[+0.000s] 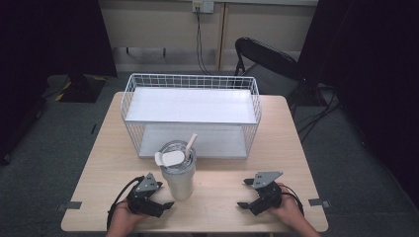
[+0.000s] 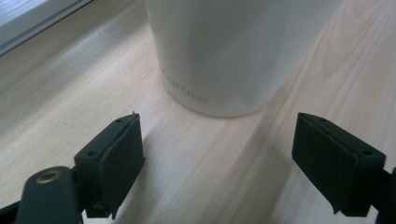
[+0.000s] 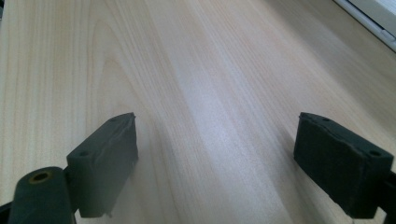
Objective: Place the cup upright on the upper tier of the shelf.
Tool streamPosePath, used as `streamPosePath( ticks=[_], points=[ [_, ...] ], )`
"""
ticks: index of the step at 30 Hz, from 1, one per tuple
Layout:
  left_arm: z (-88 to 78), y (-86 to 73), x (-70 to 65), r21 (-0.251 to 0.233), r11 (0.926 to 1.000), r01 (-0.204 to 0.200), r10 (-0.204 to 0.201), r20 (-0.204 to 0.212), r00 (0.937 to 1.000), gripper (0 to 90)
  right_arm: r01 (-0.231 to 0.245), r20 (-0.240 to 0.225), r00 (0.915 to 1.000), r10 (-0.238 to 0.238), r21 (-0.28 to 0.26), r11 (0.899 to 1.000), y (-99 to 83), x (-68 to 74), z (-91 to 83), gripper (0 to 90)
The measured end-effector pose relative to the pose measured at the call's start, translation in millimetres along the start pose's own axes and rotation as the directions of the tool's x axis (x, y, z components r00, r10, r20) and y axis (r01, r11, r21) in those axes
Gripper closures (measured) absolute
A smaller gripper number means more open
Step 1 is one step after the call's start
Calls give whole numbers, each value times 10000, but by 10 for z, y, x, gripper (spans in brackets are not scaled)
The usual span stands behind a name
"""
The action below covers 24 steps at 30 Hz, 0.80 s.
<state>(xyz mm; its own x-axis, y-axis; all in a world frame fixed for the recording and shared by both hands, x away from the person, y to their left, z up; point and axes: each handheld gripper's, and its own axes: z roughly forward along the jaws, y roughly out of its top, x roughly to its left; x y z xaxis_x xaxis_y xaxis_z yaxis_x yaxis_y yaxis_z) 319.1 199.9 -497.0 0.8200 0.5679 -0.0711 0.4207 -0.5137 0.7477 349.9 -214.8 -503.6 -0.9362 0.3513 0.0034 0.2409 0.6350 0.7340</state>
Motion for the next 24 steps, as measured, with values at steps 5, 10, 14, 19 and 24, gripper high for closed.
streamPosePath(
  ticks=[5,10,14,19,24],
  points=[
    [-40,63,-22,-404,9992,-13,14,31,10000,161,-5,-2,10000,5,1,10000,0,0,0,132],
    [-70,144,-48,-734,9972,-170,173,22,9998,162,-4,-1,10000,4,1,10000,0,0,0,132],
    [-106,217,-57,-1229,9923,-140,140,-10,9999,160,-5,-1,10000,5,2,10000,0,0,0,131],
    [-138,305,-54,-1814,9830,-269,260,-76,9996,162,-5,0,10000,5,-1,10000,0,0,0,132],
    [-130,380,-79,-2282,9725,-460,429,-187,9989,152,-2,-1,10000,2,1,10000,0,0,0,132]
  ],
)
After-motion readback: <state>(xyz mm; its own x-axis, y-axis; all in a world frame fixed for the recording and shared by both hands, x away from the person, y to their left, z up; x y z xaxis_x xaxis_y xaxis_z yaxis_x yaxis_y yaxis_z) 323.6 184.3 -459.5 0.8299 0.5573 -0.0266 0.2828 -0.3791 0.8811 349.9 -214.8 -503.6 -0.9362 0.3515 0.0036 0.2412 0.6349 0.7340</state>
